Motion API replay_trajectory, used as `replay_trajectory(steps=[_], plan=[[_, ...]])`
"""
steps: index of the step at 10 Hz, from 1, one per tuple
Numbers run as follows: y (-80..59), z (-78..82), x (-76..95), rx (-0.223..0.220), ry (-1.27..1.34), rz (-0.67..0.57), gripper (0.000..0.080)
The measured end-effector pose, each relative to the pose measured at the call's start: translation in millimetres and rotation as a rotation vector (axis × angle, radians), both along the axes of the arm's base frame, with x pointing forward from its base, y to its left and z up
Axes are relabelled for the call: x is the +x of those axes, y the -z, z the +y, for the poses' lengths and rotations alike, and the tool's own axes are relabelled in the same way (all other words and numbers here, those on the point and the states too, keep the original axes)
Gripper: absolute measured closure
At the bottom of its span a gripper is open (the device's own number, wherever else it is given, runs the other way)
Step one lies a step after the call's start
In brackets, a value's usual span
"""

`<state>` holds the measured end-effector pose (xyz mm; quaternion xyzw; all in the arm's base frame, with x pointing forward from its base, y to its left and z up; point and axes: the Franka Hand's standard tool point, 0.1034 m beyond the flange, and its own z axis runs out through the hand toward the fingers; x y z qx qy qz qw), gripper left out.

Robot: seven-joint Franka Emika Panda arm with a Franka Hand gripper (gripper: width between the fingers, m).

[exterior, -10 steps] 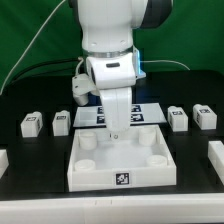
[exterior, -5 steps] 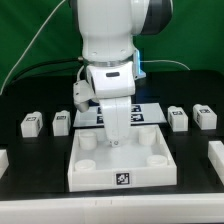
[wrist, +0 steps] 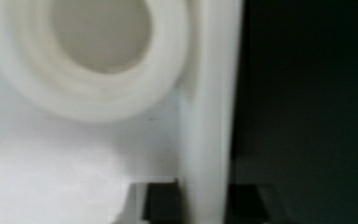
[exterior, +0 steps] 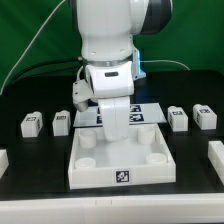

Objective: Assemble one leg

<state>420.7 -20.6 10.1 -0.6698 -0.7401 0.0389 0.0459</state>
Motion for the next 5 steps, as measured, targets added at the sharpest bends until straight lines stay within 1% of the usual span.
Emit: replay_trajectory(steps=[5], plan=[[-0.8,-0.1,2.6,0.001,0.001,-0.012,0.0728]])
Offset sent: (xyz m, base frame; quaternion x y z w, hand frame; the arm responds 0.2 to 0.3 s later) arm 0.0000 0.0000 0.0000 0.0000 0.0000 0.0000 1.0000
